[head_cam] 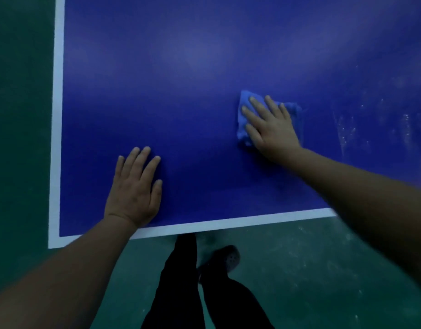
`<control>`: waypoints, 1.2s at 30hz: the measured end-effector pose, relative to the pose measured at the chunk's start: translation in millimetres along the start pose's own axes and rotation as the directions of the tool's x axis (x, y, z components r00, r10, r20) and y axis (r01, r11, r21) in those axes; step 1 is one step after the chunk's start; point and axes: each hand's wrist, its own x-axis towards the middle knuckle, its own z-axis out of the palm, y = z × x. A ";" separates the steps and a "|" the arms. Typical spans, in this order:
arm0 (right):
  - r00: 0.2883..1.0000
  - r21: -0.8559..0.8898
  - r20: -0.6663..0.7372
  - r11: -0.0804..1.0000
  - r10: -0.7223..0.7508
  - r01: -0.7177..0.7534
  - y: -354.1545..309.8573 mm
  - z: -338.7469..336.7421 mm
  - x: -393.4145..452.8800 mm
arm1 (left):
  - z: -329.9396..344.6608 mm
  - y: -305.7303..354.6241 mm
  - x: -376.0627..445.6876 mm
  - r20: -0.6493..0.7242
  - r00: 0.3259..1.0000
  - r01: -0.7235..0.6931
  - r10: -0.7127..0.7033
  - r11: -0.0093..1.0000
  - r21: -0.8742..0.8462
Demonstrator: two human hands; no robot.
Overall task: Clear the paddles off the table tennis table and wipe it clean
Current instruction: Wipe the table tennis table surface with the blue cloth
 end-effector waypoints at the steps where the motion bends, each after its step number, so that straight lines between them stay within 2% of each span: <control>1: 0.980 0.050 -0.015 0.979 0.199 -0.198 -25.3 2.2 7.1 | 0.2 0.4 0.2 0.009 1.000 0.004 -0.004 1.000 0.008; 2: 0.944 0.083 -0.008 0.941 0.329 -0.327 -52.2 5.4 7.0 | 0.5 0.9 0.2 0.017 1.000 0.007 -0.008 1.000 0.017; 3: 0.933 0.098 -0.005 0.929 0.360 -0.357 -77.5 10.1 -1.0 | 0.6 0.9 -0.1 0.022 1.000 0.013 -0.014 1.000 0.027; 6: 0.985 0.056 0.102 0.988 0.140 -0.146 -107.8 17.0 -67.3 | 0.4 2.0 1.6 0.031 0.999 0.022 -0.023 0.999 0.040; 7: 0.981 0.042 0.127 0.987 0.148 -0.154 -95.5 16.2 -90.1 | -0.6 3.4 2.2 0.031 0.999 0.032 -0.034 0.999 0.036; 8: 0.966 0.031 0.128 0.973 0.224 -0.230 -76.4 14.5 -109.6 | -1.9 5.5 3.6 0.026 0.999 0.045 -0.046 0.999 0.029; 10: 0.885 -0.019 0.111 0.891 0.453 -0.453 -32.1 5.9 -140.9 | -3.9 14.0 10.4 0.013 0.999 0.039 -0.039 0.999 0.006; 12: 0.777 -0.030 0.110 0.783 0.620 -0.621 -1.7 -2.6 -156.1 | -5.5 27.1 24.2 -0.001 1.000 -0.006 0.006 1.000 -0.029; 15: 0.607 0.038 0.073 0.606 0.791 -0.794 -15.1 -4.2 -129.6 | -6.0 52.2 54.0 -0.016 0.997 -0.078 0.077 0.995 -0.069; 16: 0.596 0.068 0.079 0.592 0.799 -0.803 -29.1 -3.1 -111.9 | -5.3 61.4 64.7 -0.020 0.995 -0.097 0.096 0.992 -0.079; 17: 0.644 0.077 0.091 0.639 0.760 -0.765 -44.0 -0.4 -95.9 | -4.2 70.3 75.5 -0.023 0.993 -0.113 0.112 0.990 -0.087; 19: 0.808 0.066 0.111 0.807 0.578 -0.586 -64.7 7.4 -80.3 | -1.0 87.7 97.4 -0.025 0.990 -0.142 0.141 0.986 -0.087; 20: 0.844 0.058 0.117 0.845 0.523 -0.532 -61.0 8.2 -82.9 | 0.5 95.8 107.9 -0.020 0.987 -0.160 0.159 0.984 -0.081; 21: 0.833 0.050 0.103 0.833 0.544 -0.551 -47.4 7.2 -92.3 | 2.1 103.8 117.9 -0.009 0.984 -0.177 0.177 0.981 -0.076; 22: 0.781 0.034 0.094 0.783 0.617 -0.622 -29.2 6.6 -107.6 | 3.8 112.0 127.8 0.005 0.982 -0.189 0.190 0.979 -0.075; 24: 0.622 -0.012 0.096 0.626 0.777 -0.780 7.3 3.3 -147.0 | 8.7 129.0 146.9 0.036 0.976 -0.213 0.217 0.974 -0.076; 25: 0.571 -0.010 0.111 0.576 0.813 -0.817 20.0 0.4 -164.8 | 12.1 137.6 155.1 0.052 0.971 -0.229 0.233 0.971 -0.074; 26: 0.558 -0.002 0.123 0.562 0.821 -0.827 26.4 -2.8 -175.9 | 15.8 145.3 161.7 0.070 0.966 -0.242 0.247 0.968 -0.070; 28: 0.597 -0.007 0.135 0.604 0.791 -0.797 25.2 -4.4 -175.4 | 23.2 155.4 170.4 0.107 0.958 -0.261 0.264 0.964 -0.043; 32: 0.750 0.013 0.107 0.753 0.653 -0.658 11.7 1.2 -127.0 | 32.5 157.3 172.3 0.124 0.956 -0.269 0.266 0.963 0.015; 36: 0.759 0.094 0.070 0.753 0.647 -0.651 5.2 4.5 -25.6 | 33.7 158.2 172.0 0.059 0.962 -0.267 0.268 0.963 -0.030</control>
